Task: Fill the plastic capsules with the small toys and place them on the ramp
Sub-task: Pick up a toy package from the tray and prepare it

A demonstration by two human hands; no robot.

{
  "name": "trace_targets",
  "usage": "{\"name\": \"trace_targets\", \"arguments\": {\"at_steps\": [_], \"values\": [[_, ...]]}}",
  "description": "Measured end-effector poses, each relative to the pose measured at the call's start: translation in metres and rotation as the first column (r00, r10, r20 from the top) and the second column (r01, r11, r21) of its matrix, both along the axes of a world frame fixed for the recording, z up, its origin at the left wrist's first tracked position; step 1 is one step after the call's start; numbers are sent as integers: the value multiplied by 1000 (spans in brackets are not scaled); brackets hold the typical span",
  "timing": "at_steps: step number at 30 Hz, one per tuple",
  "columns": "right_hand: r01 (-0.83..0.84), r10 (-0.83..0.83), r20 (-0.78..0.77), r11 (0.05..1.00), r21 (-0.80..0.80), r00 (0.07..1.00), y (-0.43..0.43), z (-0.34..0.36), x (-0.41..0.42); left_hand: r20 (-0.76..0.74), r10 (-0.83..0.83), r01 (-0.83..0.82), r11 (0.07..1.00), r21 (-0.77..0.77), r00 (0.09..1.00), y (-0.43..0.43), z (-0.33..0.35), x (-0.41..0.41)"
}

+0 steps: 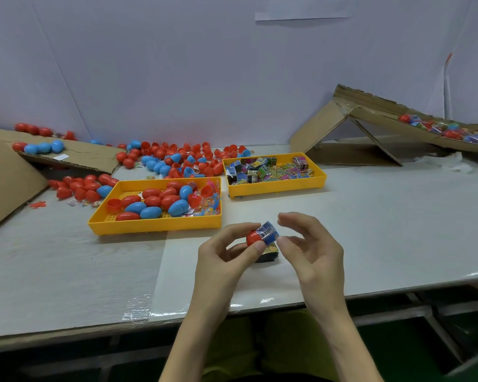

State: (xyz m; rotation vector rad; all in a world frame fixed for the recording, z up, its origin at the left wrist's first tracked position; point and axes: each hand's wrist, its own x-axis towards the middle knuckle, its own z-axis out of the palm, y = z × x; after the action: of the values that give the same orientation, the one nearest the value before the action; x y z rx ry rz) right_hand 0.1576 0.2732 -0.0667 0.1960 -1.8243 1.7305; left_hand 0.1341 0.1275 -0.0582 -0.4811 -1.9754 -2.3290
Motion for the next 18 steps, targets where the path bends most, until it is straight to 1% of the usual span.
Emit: {"name": "trace_targets", "arguments": {"at_steps": [4, 8, 13, 18], "values": [[99, -96, -43, 990, 96, 995, -4, -3, -1, 70, -4, -4, 994, 112, 998, -3, -1, -2], [123, -112, -62, 971, 205, 992, -11, -5, 0, 132, -28, 0, 979, 206, 991, -3, 4, -4], [147, -139, -51, 968, 202, 989, -14, -2, 2, 216, -85, 1, 932, 362, 973, 1, 7, -2], [152, -137, -78, 958, 242, 988, -16, -1, 5, 242, -113, 7, 916, 401, 964, 6, 8, 2]]}}
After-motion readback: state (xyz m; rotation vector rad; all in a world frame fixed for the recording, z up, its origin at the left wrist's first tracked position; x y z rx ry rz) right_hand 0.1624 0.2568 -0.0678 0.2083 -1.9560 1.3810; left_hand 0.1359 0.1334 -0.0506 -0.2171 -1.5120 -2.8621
